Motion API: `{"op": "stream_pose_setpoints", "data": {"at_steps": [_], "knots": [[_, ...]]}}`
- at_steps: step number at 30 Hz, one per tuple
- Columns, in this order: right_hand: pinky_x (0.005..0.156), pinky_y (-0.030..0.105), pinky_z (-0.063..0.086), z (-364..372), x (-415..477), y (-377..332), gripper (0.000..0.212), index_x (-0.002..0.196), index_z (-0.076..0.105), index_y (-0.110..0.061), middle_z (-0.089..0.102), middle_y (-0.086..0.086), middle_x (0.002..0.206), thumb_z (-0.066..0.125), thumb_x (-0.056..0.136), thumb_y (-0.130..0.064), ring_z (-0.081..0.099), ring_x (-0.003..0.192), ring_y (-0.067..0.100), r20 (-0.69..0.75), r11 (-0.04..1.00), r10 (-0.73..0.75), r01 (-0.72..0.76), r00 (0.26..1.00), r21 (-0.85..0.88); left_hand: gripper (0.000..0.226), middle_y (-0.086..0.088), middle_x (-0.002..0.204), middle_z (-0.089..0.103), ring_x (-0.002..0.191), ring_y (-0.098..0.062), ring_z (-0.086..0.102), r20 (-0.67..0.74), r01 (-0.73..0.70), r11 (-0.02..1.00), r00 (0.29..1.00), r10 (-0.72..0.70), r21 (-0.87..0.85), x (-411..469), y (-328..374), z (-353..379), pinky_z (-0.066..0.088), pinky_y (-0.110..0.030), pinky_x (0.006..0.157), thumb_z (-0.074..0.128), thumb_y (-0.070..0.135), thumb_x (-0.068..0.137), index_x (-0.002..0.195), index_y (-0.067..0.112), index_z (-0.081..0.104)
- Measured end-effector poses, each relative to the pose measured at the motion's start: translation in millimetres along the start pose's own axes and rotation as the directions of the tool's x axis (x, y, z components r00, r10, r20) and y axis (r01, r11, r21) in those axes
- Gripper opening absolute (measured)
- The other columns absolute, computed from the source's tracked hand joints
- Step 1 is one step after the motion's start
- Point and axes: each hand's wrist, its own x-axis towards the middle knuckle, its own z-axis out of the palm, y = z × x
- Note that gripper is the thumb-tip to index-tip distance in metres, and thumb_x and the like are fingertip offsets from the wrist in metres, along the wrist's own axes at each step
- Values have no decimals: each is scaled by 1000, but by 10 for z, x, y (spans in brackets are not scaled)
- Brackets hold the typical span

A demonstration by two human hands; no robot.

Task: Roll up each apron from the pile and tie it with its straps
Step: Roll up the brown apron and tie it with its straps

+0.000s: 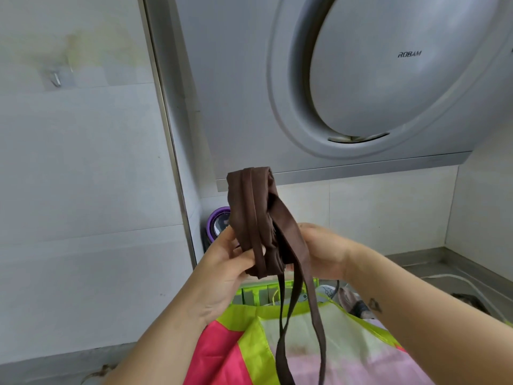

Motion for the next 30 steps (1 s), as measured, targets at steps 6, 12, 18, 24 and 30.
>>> {"op": "stream_pose_setpoints", "data": {"at_steps": [6, 12, 18, 24, 30], "knots": [[74, 31, 42, -73, 2, 202, 7, 87, 64, -4, 64, 9, 84, 60, 87, -10, 49, 75, 20, -128, 995, 89, -93, 988, -31, 28, -1, 80, 70, 80, -15, 68, -76, -18, 1000, 997, 19, 15, 65, 21, -17, 57, -26, 69, 50, -11, 86, 101, 10, 61], [72, 28, 42, -60, -10, 365, 31, 100, 72, -15, 71, 6, 98, 47, 92, -32, 52, 74, 15, 21, 977, 215, -215, 976, 4, 29, -4, 84, 70, 80, -22, 67, -142, -42, 986, 988, 66, 163, 131, 11, -29, 54, -34, 75, 53, -6, 89, 103, 17, 63], [70, 28, 45, -221, -16, 624, 27, 103, 64, -14, 68, 3, 98, 48, 97, -35, 56, 76, 18, -632, 989, 26, -113, 775, -97, 28, -1, 103, 72, 101, -22, 68, -318, -9, 953, 942, 110, 303, 242, -38, -219, 49, -47, 96, 58, 11, 93, 110, 33, 60], [74, 30, 55, 431, -308, 388, 15, 92, 69, -11, 72, 6, 86, 60, 86, -20, 67, 76, 19, -153, 931, -250, 194, 956, -308, 30, 5, 110, 70, 107, -20, 65, -380, 11, 937, 916, 131, 350, 321, -115, -249, 49, -50, 95, 60, 30, 84, 111, 44, 58], [89, 19, 45, 594, -142, 537, 52, 143, 30, -22, 49, -1, 135, 52, 96, -26, 53, 116, 14, -274, 838, -115, -55, 955, -544, 28, 7, 110, 69, 105, -21, 66, -390, -16, 943, 908, 154, 333, 330, -133, -175, 51, -50, 92, 59, 30, 85, 108, 45, 57]]}}
